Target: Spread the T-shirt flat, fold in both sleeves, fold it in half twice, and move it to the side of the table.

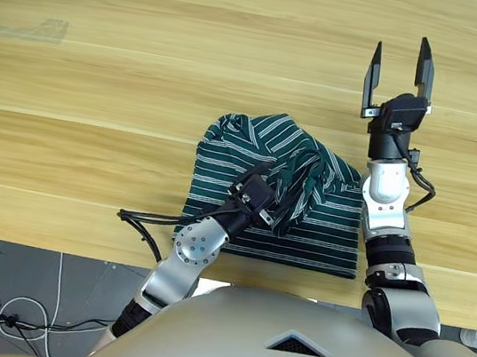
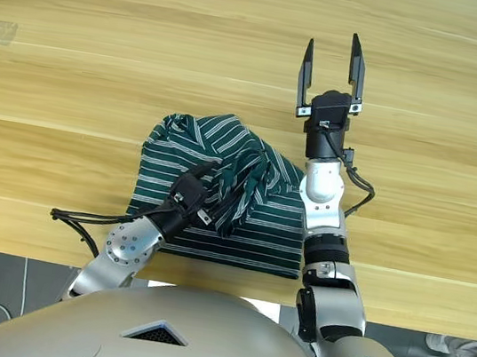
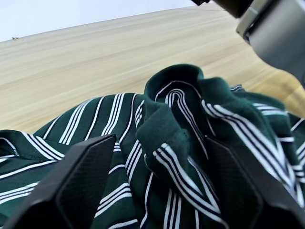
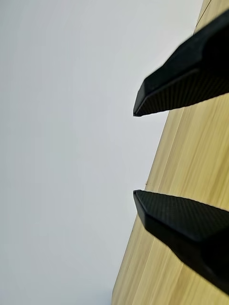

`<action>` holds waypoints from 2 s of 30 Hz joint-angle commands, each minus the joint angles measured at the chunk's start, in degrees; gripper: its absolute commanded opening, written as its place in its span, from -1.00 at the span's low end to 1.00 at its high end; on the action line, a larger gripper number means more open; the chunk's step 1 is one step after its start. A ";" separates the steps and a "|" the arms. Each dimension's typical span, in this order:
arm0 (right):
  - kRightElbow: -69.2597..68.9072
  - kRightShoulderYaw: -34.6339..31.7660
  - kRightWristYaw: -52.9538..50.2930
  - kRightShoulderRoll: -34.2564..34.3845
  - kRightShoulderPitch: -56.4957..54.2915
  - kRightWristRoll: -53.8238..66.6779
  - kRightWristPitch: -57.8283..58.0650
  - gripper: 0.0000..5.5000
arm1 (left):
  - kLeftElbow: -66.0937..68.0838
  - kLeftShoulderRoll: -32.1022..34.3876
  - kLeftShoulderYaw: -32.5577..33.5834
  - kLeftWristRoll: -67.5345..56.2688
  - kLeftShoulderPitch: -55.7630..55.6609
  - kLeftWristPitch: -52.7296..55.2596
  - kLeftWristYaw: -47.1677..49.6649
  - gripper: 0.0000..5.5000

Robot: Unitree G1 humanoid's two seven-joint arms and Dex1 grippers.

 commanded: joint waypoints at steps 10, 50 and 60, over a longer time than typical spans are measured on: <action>0.18 0.24 0.07 -0.30 -0.35 -0.36 0.59 0.04 | 0.46 -0.22 0.41 0.68 -1.01 -0.79 1.23 0.19; -62.39 13.32 27.82 -15.23 37.61 14.72 45.85 0.04 | 1.36 1.20 8.41 -1.44 -9.45 0.87 -1.72 -1.00; -60.14 23.33 28.20 -13.91 40.18 8.49 51.06 0.04 | -0.93 1.09 8.66 -1.94 -9.38 0.37 -2.13 -1.00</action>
